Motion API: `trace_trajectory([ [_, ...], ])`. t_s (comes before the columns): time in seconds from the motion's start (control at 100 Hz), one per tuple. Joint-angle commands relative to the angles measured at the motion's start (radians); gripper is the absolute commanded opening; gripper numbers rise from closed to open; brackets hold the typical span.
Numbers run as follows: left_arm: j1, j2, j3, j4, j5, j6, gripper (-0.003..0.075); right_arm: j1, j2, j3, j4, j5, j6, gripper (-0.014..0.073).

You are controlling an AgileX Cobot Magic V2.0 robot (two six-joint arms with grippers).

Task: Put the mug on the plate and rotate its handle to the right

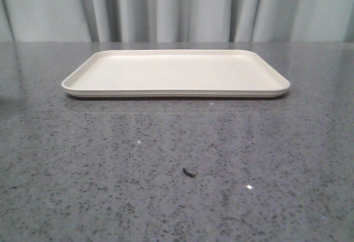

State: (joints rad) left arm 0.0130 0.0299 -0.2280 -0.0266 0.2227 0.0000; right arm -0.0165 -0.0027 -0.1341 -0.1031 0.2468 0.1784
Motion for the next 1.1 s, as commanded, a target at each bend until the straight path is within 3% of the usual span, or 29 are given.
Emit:
trace_trajectory([
  [0.0, 0.001, 0.074, -0.103, -0.011, 0.034, 0.0, -0.0019, -0.005, 0.049, -0.096, -0.008, 0.042, -0.001, -0.0061],
  [0.22, 0.001, 0.236, -0.238, -0.011, 0.148, 0.0, -0.0019, -0.005, 0.168, -0.228, -0.004, 0.247, -0.001, -0.0061],
  [0.85, 0.001, 0.279, -0.26, -0.011, 0.093, -0.007, -0.0013, -0.005, 0.188, -0.235, -0.003, 0.214, -0.001, -0.0061],
  [0.94, 0.001, 0.279, -0.262, -0.011, 0.096, 0.0, 0.0065, -0.005, 0.188, -0.235, -0.003, 0.224, -0.001, -0.0061],
  [1.09, 0.001, 0.279, -0.269, -0.011, 0.108, -0.007, 0.0342, -0.005, 0.188, -0.235, -0.003, 0.224, -0.001, -0.0061],
])
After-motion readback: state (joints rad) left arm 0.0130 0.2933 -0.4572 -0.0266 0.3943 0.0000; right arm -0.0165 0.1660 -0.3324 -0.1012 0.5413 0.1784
